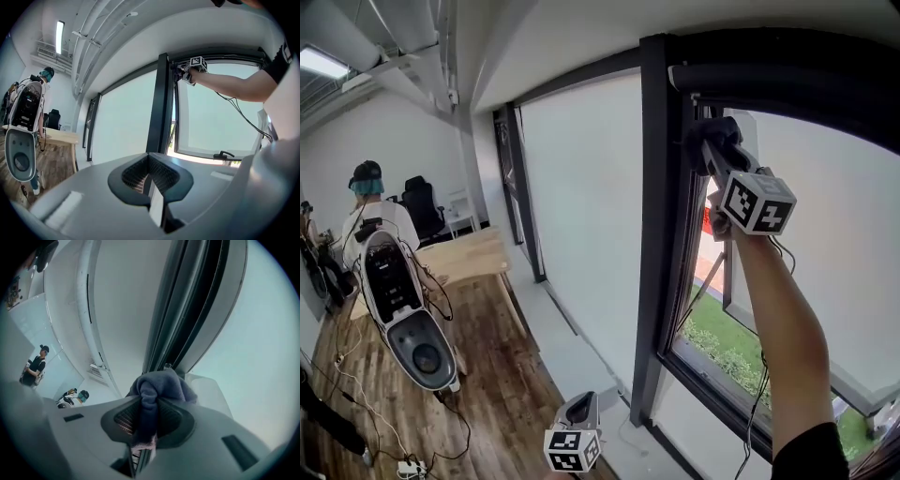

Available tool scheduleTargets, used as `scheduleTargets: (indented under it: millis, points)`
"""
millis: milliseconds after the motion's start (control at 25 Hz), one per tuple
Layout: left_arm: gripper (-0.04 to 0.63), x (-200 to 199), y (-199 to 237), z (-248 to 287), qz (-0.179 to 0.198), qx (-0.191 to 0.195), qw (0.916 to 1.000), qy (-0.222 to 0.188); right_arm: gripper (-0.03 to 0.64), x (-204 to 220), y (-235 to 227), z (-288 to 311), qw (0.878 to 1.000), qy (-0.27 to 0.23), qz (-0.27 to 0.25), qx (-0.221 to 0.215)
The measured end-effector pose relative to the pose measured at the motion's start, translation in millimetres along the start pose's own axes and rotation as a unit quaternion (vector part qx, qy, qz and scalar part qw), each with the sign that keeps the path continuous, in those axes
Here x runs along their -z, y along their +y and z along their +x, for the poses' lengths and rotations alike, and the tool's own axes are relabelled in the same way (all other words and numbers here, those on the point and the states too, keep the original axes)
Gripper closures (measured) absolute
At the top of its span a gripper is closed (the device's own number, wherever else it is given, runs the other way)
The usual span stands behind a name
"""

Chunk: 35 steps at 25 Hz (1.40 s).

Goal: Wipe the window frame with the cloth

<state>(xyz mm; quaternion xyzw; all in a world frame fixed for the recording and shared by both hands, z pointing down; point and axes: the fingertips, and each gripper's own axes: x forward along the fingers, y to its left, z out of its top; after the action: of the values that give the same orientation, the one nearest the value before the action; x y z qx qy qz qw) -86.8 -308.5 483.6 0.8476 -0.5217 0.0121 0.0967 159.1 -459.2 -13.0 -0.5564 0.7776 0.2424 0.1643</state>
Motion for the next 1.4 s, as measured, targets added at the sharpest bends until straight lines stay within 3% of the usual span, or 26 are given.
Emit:
scheduleTargets:
  millis: [240,520,880,1400]
  points:
    - [0.586,6.4,6.2,1.1,-0.002,-0.004,1.0000,0.008,0.546,36.7,-1.1,10.6,0.999,0.048,-0.005,0.001]
    - [0.586,9.6,-0.5,5.0,-0.002,0.003,0.9995,0.032,0.546,42.1,1.1,9.2,0.999,0.042,-0.013,0.001]
    - [0.586,10.3,-2.2,22.3,0.011,0.012,0.9996,0.025,0.546,61.5,6.1,-0.3,0.998,0.051,-0.020,-0.002]
    - [0.586,-6.2,-0.6,31.8,0.028,0.010,0.9994,0.016,0.546,127.7,22.5,-41.9,0.994,0.106,-0.011,-0.004]
